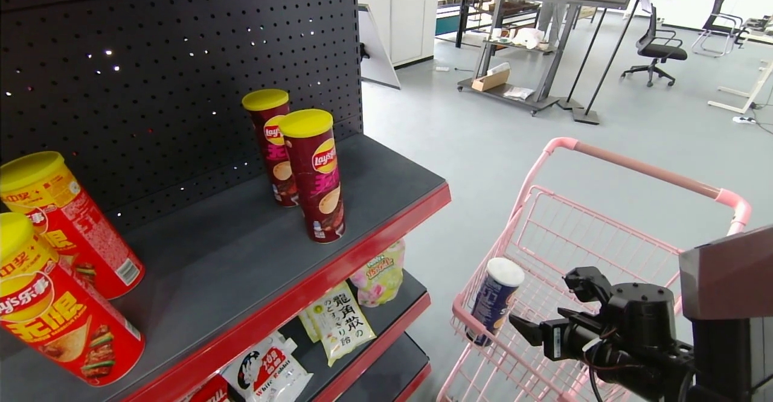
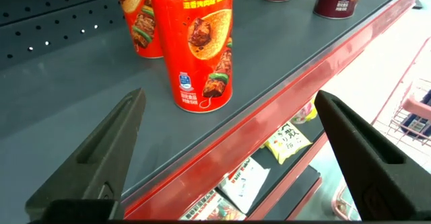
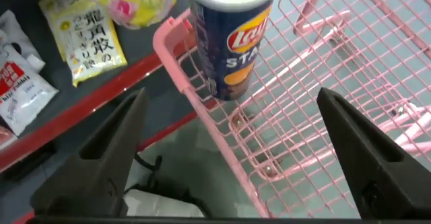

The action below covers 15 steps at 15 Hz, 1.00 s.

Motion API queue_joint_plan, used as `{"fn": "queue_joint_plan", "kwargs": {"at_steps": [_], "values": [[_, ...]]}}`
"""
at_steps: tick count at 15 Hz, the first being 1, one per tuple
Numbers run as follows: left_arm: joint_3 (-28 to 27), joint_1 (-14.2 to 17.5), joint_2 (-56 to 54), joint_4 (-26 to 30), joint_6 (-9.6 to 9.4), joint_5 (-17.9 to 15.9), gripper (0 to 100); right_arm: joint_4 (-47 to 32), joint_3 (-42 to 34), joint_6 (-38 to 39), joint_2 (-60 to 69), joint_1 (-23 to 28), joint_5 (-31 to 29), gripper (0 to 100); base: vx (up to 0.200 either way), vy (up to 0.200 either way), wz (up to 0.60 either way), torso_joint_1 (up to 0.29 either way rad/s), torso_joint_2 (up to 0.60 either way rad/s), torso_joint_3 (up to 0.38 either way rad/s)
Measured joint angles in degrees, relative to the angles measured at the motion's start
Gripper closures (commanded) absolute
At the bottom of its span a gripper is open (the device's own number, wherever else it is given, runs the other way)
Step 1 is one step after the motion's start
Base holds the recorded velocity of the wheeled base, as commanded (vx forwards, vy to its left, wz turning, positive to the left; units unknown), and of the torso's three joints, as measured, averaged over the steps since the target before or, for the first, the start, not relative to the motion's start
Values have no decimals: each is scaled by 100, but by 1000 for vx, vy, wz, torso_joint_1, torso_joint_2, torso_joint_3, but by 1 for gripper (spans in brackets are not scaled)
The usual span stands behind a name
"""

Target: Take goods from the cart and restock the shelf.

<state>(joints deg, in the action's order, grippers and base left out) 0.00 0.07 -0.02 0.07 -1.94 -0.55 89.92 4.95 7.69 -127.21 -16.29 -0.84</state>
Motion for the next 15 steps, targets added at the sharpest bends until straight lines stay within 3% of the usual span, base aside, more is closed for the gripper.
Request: {"fn": "queue_joint_plan", "kwargs": {"at_steps": [3,15], "values": [[0,0,0,0,2,1,0,2,-118,-9,-66,-171,-321,0,0,0,0,0,0,0],[0,0,-2,0,0,1,0,2,20,-80,-101,-218,-345,0,0,0,0,-19,49,29]]}}
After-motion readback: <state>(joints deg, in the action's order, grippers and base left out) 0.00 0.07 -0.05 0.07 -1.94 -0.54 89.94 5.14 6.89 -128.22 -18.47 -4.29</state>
